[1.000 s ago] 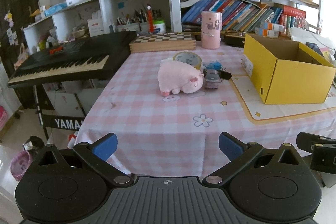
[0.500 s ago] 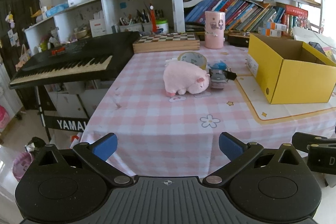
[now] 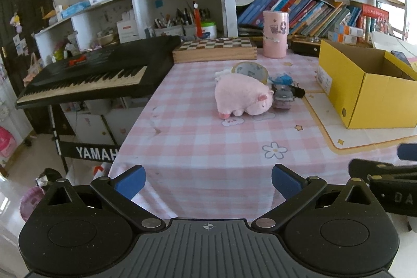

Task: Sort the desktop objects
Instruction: 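Grasp the grey toy car with the right gripper while the left gripper grasps the pink pig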

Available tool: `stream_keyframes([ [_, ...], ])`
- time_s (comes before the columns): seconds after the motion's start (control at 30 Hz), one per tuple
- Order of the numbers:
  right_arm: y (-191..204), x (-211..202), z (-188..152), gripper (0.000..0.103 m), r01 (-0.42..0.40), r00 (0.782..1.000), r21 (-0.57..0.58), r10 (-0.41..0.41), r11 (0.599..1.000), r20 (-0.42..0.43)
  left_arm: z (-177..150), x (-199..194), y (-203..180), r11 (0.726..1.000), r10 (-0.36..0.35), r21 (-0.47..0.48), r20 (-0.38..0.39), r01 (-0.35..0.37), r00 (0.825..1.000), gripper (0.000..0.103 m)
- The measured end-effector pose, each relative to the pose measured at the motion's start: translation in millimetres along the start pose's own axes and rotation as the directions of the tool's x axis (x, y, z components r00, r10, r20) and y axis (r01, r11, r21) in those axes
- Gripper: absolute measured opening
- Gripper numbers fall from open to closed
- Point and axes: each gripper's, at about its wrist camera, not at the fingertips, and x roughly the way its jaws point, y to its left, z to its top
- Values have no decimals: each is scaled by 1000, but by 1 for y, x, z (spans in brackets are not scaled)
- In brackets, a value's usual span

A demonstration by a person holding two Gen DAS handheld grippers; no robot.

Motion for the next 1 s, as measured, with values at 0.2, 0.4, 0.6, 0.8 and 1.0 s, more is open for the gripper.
stream_keyframes([
  [0.2,3,10,10,73,2,1000,-37,-2,999,13,7,12,2,1000,-15,-16,5,15,1000,103],
  [0.4,3,32,21,71,-14,1000,-59,14,998,-2,14,31,4,999,0,-45,-10,0,1000,103],
  [0.6,1,60,38,64,-34,999,-85,32,996,-23,24,54,0,998,16,-52,-31,-17,999,103],
  [0.8,-7,92,61,64,-58,998,-90,55,994,-39,43,78,-3,998,23,-61,-28,-25,999,103],
  [1.0,-15,125,84,64,-80,996,-58,76,995,-55,63,94,-10,998,49,-28,-24,-50,999,103],
])
